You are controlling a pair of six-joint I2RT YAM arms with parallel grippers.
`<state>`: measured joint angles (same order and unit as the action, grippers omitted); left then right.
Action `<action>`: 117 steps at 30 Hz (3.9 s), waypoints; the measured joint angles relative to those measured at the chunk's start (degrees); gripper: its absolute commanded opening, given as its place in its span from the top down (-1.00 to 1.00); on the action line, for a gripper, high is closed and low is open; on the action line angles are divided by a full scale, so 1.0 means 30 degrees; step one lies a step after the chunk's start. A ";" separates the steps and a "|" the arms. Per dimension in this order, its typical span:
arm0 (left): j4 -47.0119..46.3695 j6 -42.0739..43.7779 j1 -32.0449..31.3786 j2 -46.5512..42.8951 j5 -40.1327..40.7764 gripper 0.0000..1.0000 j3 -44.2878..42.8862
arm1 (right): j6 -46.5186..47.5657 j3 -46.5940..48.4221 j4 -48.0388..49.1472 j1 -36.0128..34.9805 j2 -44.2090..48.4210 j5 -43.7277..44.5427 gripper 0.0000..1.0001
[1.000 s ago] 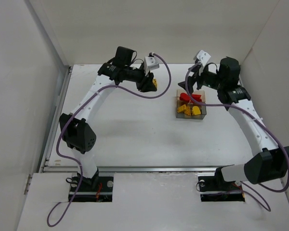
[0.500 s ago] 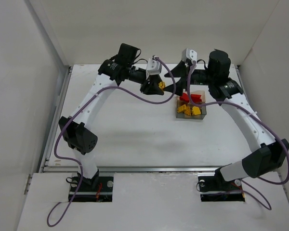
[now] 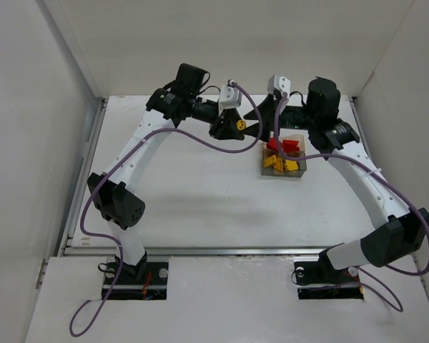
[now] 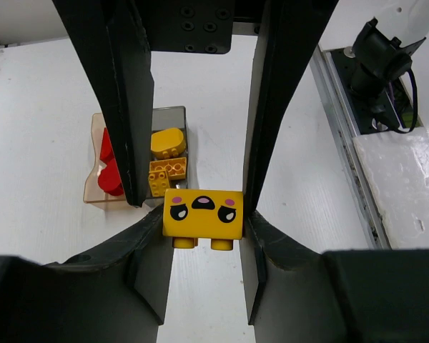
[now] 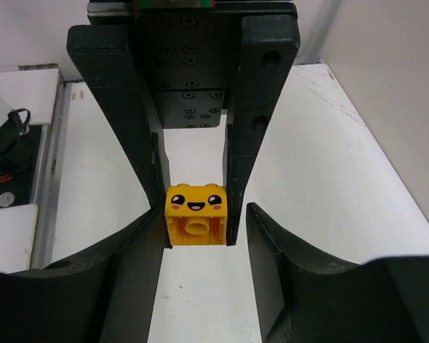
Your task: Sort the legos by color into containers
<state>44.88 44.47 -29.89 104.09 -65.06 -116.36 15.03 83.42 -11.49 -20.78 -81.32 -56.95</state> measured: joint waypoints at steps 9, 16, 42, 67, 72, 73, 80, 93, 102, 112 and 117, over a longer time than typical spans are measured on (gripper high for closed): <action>-0.0860 -0.1355 0.0000 0.0000 0.0459 1.00 -0.0007 | -0.0153 -0.0328 0.0000 -0.0022 0.0386 0.0860 0.00; -0.0896 -0.1559 0.0015 0.0000 0.0699 1.00 -0.0007 | -0.0233 -0.0189 -0.0007 -0.0160 0.0313 0.0962 0.13; -0.1530 -0.2004 -0.0007 0.0000 0.2652 -1.00 0.0168 | -0.0670 -0.0007 -0.0481 -0.0029 -0.0036 0.3300 1.00; -0.4036 -0.3876 0.0503 -0.0007 1.3850 -1.00 0.3672 | -0.3840 -0.3723 -0.7737 0.3577 -0.3665 1.7755 -0.17; -0.4167 -0.4058 0.0503 -0.0007 1.4353 -1.00 0.3803 | -0.4124 -0.3716 -0.8043 0.3577 -0.3810 1.8433 -0.78; -0.4167 -0.4073 0.0503 -0.0007 1.4396 -1.00 0.3840 | -0.4138 -0.3716 -0.8080 0.3577 -0.3818 1.8564 -0.80; -0.4175 -0.4182 0.0503 -0.0007 1.4593 -1.00 0.3883 | -0.4481 -0.3519 -0.8065 0.3672 -0.3402 1.9161 -1.00; -0.8903 -0.8830 0.1719 -0.0007 2.5092 -1.00 0.3963 | -0.8502 -0.3621 -0.3344 0.9056 0.2382 2.4713 -1.00; -1.0091 -1.2677 0.5078 -0.0007 3.1481 -1.00 0.2681 | -1.0965 -0.5151 -0.0962 0.9741 0.3920 3.3951 -1.00; -1.0098 -1.3653 0.5093 -0.0015 3.2254 -1.00 0.2273 | -1.1613 -0.5122 -0.0146 1.0018 0.4248 3.5627 -1.00; -1.0076 -1.3726 0.5085 -0.0015 3.2173 -1.00 0.2273 | -1.1846 -0.5122 -0.0146 1.0018 0.4371 3.5875 -1.00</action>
<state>14.66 3.29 -14.63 104.05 31.46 -109.54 -20.51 68.05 -11.92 9.28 -68.20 50.68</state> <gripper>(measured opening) 0.997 0.999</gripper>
